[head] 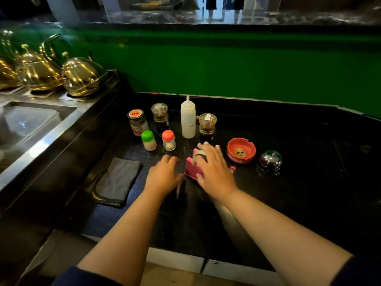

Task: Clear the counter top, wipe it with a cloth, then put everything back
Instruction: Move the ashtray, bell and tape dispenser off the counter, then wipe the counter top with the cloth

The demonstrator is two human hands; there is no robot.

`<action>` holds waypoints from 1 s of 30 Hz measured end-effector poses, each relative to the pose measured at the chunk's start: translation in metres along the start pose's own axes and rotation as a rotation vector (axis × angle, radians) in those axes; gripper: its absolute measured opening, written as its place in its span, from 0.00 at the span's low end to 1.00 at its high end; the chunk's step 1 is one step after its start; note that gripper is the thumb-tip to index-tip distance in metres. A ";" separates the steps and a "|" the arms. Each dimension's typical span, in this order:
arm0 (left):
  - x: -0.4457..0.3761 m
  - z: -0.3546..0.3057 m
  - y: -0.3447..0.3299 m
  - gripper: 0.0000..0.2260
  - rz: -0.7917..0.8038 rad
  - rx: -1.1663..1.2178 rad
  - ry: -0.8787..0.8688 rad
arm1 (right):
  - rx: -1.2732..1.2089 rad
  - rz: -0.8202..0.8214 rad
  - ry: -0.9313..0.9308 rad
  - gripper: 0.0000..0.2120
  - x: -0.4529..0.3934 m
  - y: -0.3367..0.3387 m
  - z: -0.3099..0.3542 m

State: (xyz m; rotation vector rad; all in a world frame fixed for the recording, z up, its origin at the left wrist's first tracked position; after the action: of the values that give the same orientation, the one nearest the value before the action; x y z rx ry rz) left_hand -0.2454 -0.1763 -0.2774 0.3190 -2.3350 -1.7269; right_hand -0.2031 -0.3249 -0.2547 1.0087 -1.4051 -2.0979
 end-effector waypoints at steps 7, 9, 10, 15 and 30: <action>0.042 0.084 0.024 0.19 -0.117 -0.217 0.077 | -0.055 0.319 0.237 0.23 -0.030 -0.055 0.054; 0.057 0.113 0.025 0.20 -0.124 -0.217 0.135 | -0.057 0.360 0.248 0.24 -0.037 -0.072 0.073; 0.064 0.128 0.025 0.21 -0.130 -0.197 0.170 | -0.065 0.377 0.251 0.25 -0.041 -0.080 0.083; 0.093 0.200 0.020 0.33 -0.120 -0.124 0.340 | -0.115 0.438 0.271 0.28 -0.065 -0.124 0.136; 0.101 0.268 -0.022 0.49 0.030 -0.087 0.248 | -0.150 0.503 0.014 0.35 -0.100 -0.187 0.190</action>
State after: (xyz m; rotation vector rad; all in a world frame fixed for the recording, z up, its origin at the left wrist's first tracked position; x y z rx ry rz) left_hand -0.4212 0.0305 -0.3701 0.4523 -2.0736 -1.6639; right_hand -0.2727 -0.0655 -0.3493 0.5373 -1.3056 -1.7831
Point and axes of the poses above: each hand's wrist, its own x-axis away from the middle knuckle, its own y-axis out of the back of the hand, z = x × y, the point moved 5 cm from there along -x, towards the middle knuckle, and after that the axes turned 1 degree about -y, right-handed, at the moved point
